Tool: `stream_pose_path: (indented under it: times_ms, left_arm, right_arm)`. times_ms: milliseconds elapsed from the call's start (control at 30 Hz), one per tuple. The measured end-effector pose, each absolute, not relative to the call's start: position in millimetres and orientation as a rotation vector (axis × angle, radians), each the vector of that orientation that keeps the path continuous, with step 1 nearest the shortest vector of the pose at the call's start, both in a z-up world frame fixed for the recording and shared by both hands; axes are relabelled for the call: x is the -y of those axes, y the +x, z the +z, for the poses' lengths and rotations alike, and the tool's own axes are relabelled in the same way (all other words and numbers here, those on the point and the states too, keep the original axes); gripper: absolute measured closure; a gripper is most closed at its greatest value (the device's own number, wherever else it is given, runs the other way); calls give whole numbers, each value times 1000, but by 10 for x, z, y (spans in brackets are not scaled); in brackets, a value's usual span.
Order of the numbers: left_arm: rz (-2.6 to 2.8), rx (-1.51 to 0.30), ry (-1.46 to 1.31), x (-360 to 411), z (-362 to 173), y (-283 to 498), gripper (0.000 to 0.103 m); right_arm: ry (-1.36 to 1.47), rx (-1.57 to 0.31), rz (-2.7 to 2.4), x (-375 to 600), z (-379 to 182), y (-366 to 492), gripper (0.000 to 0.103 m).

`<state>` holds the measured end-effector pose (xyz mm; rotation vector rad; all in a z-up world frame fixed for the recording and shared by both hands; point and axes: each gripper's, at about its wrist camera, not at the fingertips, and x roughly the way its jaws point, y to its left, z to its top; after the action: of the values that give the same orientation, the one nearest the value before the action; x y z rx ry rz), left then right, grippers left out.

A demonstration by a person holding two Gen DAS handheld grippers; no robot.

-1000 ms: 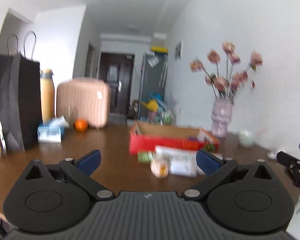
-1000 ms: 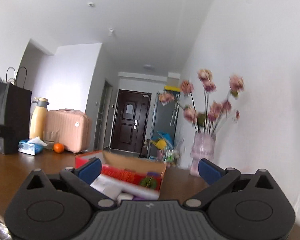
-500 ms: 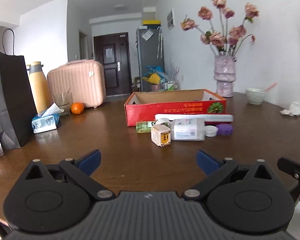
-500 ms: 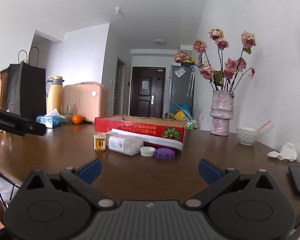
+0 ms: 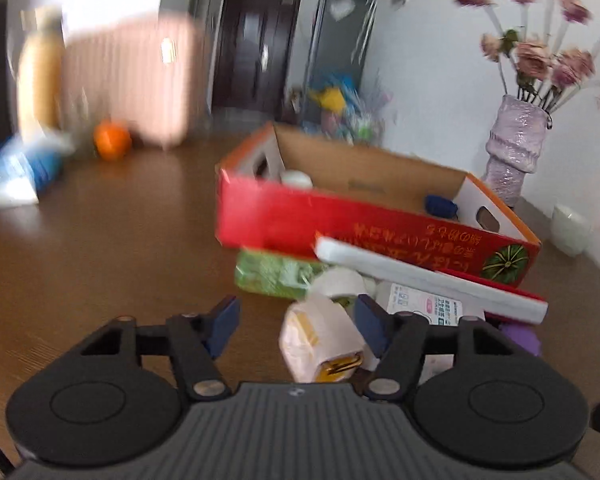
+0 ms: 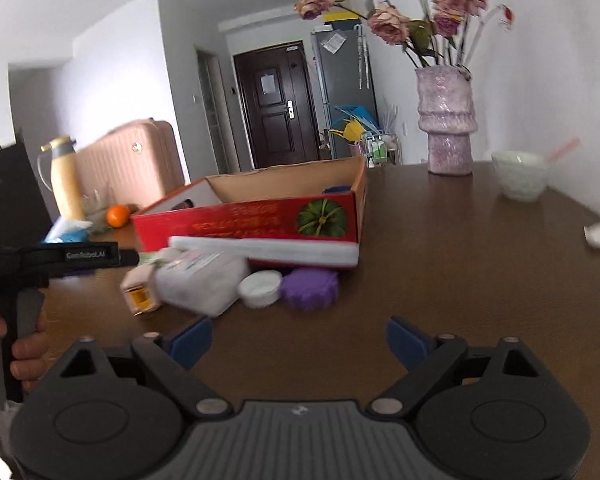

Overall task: Organize rigid objects
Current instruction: 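Grasp the purple cap with the right tool while the left tool grasps the cream block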

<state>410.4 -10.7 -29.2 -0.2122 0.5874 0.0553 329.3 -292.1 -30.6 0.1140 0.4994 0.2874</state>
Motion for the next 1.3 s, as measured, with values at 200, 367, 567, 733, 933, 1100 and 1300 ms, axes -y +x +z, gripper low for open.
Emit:
stream_pose_path:
  times_ms: [200, 367, 567, 733, 933, 1100, 1300]
  left_arm:
    - [-45, -662, -219, 44, -469, 4196, 55]
    - [-81, -657, -180, -165, -470, 4110, 62]
    - [-121, -635, -171, -128, -482, 4174, 70]
    - [-133, -618, -204, -250, -389, 3939, 71]
    - [-92, -555, -123, -274, -244, 3245, 72]
    - [-95, -544, -109, -247, -179, 2705, 71]
    - [-68, -426, -102, -305, 45, 2025, 71]
  right_arm:
    - [27, -569, 282, 2774, -359, 3996, 26]
    - [25, -622, 266, 2727, -495, 4329, 33]
    - [25, -657, 296, 2662, -536, 4486, 38]
    - [10, -660, 288, 2578, -521, 4455, 52]
    - [-44, -662, 232, 2532, -448, 4014, 52]
    - [5, -635, 192, 2573, -371, 3454, 52]
    - [-33, -487, 221, 2418, -18, 2668, 52]
